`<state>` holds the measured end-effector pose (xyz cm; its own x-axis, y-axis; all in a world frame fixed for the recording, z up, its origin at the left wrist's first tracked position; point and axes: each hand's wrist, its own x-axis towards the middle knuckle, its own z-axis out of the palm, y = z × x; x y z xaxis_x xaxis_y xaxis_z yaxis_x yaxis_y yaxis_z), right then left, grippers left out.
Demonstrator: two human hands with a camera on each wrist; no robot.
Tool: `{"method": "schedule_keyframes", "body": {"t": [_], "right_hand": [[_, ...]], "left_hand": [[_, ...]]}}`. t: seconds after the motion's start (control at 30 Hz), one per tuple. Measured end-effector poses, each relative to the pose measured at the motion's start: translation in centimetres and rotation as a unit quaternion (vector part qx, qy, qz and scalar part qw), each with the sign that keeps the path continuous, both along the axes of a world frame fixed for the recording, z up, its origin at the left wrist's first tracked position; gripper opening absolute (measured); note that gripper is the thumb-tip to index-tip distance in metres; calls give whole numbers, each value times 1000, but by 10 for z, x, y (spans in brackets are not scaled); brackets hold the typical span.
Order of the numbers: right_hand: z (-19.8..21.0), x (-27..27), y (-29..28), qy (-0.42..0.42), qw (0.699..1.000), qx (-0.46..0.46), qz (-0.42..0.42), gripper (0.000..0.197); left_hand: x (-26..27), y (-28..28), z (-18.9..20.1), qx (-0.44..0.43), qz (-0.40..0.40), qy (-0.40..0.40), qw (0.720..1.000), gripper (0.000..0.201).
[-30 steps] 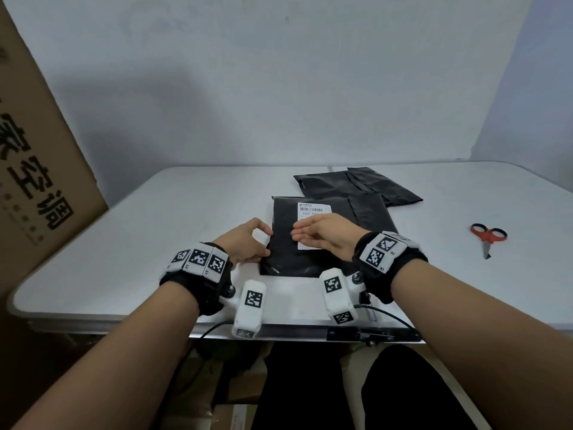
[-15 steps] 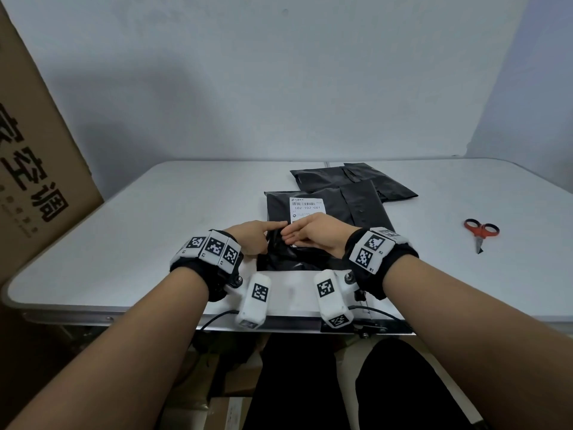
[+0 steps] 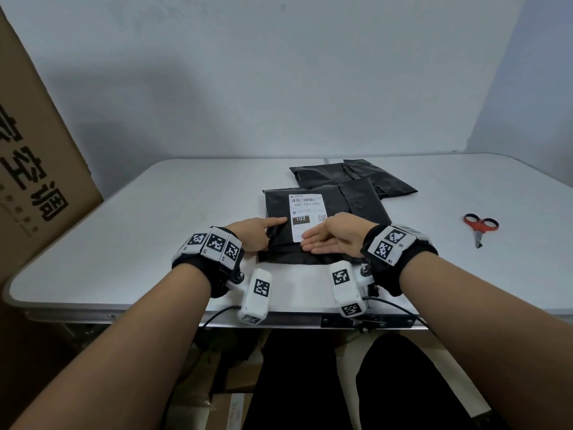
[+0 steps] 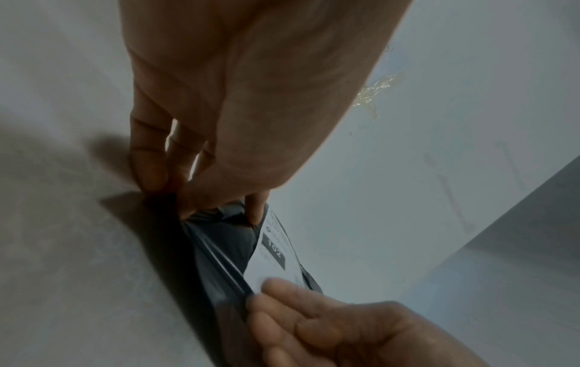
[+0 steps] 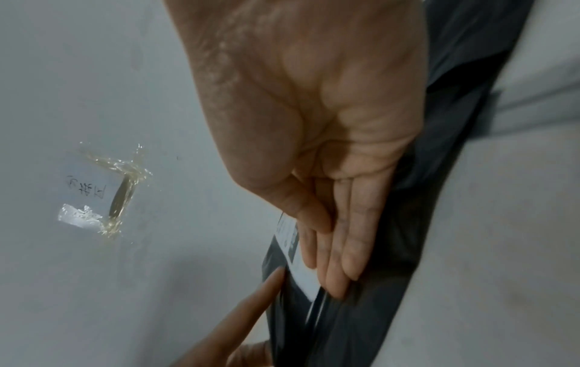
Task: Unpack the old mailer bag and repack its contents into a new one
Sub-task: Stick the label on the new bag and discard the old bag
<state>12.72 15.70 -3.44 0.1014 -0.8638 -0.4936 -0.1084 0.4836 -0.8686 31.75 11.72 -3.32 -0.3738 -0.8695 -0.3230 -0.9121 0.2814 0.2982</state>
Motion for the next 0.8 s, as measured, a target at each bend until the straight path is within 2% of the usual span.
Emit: {"method": "schedule_keyframes", "body": {"t": [0.13,0.23,0.3,0.37,0.43,0.5,0.6,0.8], "right_hand": [[6,-20,5,88,996,3,-10,32],[10,-23,-3,153,980,-104,-70,30],[12,-20,-10,196,951,-219,-96,31],[14,-13,-12,307,907,-287,-29,32],[15,-3,-11,415,859,-286,87,38],[15,5,-9,460,829,-263,182,44],[13,9,-10,470,816,-233,241,51],[14,15,-26,497,815,-180,237,40]], "left_hand": [[-3,2,-1,-27,-7,-11,1000,76],[-7,-1,3,-83,2,-15,996,65],[-16,-7,9,-161,-13,8,987,53],[-27,-10,13,-193,-51,19,980,47],[-39,-8,10,-165,-80,-1,983,44],[-44,-8,4,-140,-96,-36,985,48],[-43,-10,-2,-135,-98,-47,985,55],[-42,-7,-2,-139,-106,-74,982,66]]}}
